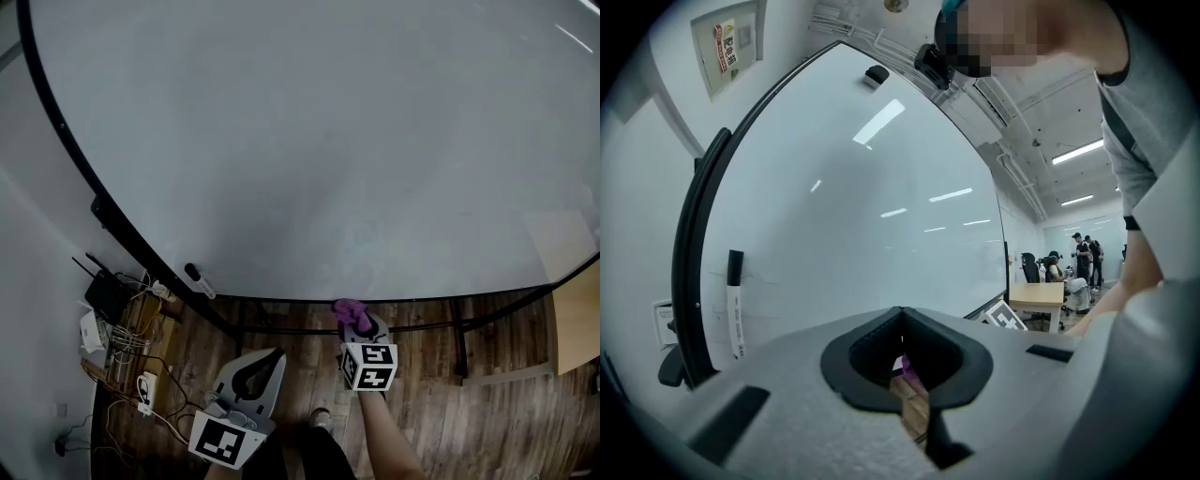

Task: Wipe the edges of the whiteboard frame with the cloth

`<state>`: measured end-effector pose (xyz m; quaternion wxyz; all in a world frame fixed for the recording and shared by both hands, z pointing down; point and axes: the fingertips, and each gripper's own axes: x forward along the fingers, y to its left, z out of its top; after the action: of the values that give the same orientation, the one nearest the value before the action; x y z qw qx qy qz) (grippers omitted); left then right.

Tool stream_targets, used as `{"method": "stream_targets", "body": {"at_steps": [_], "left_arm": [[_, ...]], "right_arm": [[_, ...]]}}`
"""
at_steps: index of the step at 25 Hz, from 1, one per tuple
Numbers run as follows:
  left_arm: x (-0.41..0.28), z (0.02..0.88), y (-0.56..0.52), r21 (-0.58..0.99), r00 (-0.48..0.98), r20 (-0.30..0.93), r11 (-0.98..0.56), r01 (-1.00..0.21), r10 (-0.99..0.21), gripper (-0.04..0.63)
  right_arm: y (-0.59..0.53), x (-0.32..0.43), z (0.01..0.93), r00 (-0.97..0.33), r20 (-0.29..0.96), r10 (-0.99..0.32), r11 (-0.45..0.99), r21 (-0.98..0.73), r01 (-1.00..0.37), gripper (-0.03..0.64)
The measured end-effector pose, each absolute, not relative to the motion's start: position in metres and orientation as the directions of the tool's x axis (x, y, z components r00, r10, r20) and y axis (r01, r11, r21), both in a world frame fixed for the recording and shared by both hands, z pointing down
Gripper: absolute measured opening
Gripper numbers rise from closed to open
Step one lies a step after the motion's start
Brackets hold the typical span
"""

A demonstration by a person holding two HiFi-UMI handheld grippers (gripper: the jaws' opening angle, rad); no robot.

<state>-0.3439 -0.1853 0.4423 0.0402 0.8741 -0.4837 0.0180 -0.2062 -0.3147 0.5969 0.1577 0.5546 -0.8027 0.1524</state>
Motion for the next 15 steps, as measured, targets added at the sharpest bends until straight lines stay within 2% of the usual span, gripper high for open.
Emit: {"method": "stream_targets", "body": {"at_steps": [15], "left_arm": [[-0.282, 0.431, -0.185, 0.021, 0.504, 0.041, -0.503, -0.864, -0.863, 0.017]], "right_arm": [[-0.316, -0.140, 0.594, -0.348, 0.425, -0.836, 0.356, -0.063, -0.932, 0.080]]}}
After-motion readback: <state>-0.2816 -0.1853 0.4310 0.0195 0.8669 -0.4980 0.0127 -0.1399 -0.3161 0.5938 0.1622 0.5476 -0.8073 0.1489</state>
